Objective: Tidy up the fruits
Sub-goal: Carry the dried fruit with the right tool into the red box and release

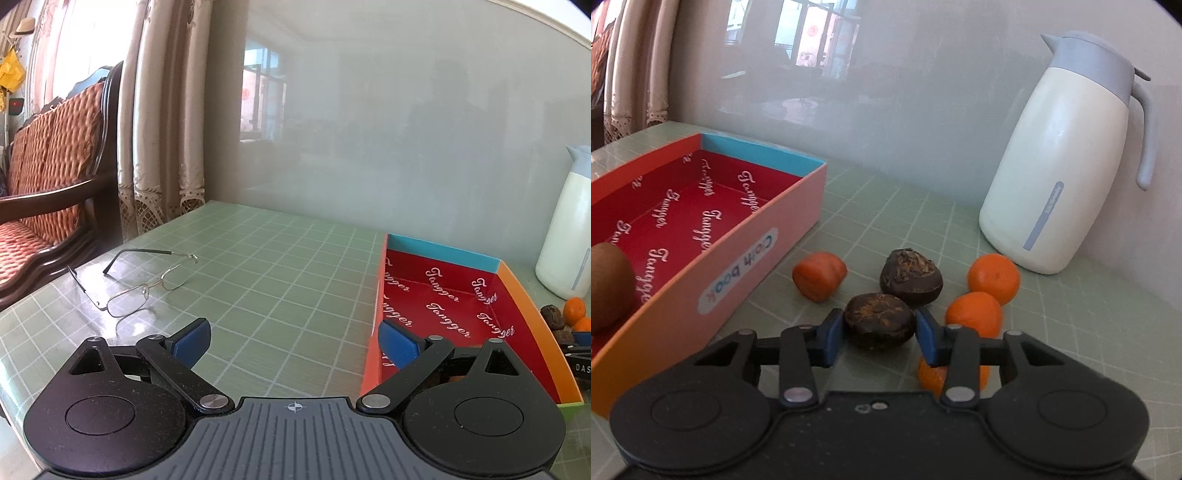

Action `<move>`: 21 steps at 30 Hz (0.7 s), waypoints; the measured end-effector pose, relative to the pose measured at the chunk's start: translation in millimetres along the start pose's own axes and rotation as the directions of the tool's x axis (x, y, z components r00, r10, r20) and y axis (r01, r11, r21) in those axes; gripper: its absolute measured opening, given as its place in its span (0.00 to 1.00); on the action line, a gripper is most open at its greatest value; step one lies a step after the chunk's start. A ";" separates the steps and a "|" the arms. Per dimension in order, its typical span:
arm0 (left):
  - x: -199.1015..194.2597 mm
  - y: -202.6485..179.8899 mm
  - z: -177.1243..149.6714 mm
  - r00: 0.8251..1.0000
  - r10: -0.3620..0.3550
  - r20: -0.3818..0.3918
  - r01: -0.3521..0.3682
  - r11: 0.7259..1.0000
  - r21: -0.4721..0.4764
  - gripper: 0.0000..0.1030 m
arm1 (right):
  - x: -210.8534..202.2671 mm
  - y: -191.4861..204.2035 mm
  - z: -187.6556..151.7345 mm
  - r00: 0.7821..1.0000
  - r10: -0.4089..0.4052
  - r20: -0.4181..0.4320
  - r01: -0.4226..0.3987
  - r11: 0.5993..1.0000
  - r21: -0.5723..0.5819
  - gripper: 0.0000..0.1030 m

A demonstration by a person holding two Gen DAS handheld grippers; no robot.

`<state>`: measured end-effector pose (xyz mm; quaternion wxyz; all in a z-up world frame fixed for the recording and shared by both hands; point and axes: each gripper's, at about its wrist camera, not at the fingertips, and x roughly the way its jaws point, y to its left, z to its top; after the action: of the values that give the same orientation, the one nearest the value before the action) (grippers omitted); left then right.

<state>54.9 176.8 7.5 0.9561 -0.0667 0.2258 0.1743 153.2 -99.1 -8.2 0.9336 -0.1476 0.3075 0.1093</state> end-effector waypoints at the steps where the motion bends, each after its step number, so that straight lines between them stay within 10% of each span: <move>1: -0.6 0.2 0.0 1.000 0.000 0.002 0.000 1.000 -0.001 0.94 | -1.5 -0.3 -0.3 1.000 0.013 0.000 -0.013 1.000 0.009 0.39; 21: -10.8 -3.0 -0.3 1.000 0.017 0.017 -0.017 1.000 0.006 0.94 | -69.5 -1.7 13.3 0.988 0.030 0.153 -0.044 0.995 0.087 0.39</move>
<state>46.8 170.6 12.3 0.9566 -0.0605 0.2190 0.1824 106.2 -104.0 44.4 0.9578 -0.0908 0.2432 0.1235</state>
